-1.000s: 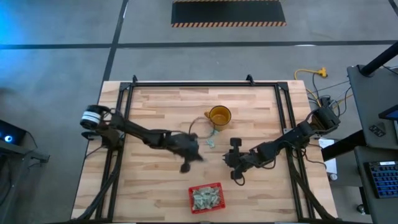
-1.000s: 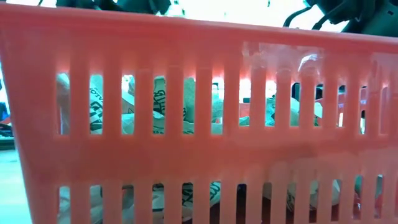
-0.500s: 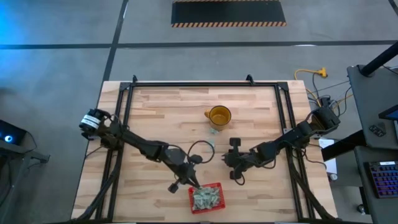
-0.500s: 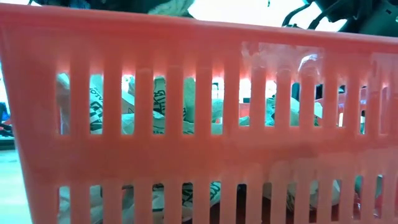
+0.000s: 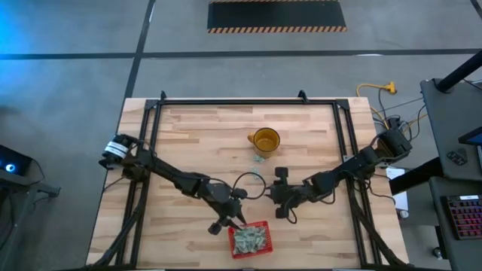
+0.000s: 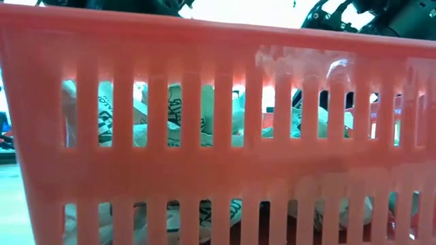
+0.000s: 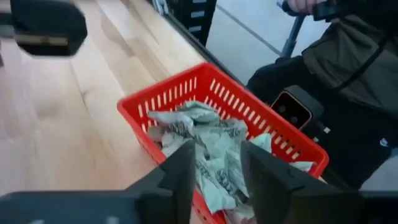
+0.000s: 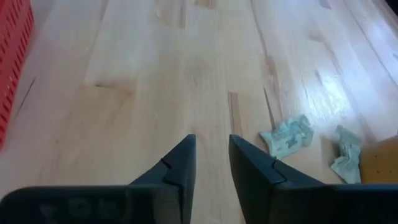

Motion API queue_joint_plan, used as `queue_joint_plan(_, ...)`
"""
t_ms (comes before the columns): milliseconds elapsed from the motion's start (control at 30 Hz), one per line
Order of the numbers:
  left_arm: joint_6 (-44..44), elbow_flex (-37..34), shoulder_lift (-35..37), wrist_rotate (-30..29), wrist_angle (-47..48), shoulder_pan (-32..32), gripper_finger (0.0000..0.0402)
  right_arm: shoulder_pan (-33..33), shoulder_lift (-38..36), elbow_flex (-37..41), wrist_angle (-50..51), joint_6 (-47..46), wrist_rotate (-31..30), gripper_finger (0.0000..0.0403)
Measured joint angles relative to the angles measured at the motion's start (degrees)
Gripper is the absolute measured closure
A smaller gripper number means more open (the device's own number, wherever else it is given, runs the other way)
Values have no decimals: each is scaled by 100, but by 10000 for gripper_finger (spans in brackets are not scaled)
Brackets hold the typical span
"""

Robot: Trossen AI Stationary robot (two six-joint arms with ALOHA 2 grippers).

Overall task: Pick and place Stevia / Truvia into bins
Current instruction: Put the bottom stevia packet into the bin

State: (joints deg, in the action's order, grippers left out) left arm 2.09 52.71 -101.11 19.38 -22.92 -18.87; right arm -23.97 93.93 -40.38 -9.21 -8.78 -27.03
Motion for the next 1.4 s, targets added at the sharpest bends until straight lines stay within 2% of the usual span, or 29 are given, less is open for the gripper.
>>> queue_joint_plan(167,62,4,31,-15,6,9,259,30,0,4,-193,231,0,296)
queue_joint_plan(267,70,2,200,-64,74,17,254,145,0,4,-387,253,2,288)
queue_joint_plan(333,113,2,387,-277,447,17,254,264,0,4,-489,251,2,284)
queue_joint_plan(433,443,-7,732,-970,1341,17,254,476,0,2,-590,214,12,278)
queue_joint_plan(567,914,-63,1221,-2328,2507,4,253,779,0,2,-660,0,50,269)
queue_joint_plan(633,1158,-114,1373,-2869,2800,0,253,910,0,2,-663,-118,127,265)
queue_joint_plan(700,1351,-263,1549,-3172,3007,1,253,999,73,-2,-787,-160,274,260)
queue_joint_plan(900,1417,-444,1662,-3239,2954,-1,253,1040,727,-76,-1202,157,349,244)
queue_joint_plan(1000,1419,-487,1654,-3241,2956,-1,253,1072,936,-163,-1191,345,132,234)
queue_joint_plan(1167,1423,-595,1652,-3244,2915,-2,253,1271,1022,-217,-1175,-232,65,220)
queue_joint_plan(1400,1417,-640,1652,-3253,2940,-2,253,1484,1236,-201,-1177,-990,391,212)
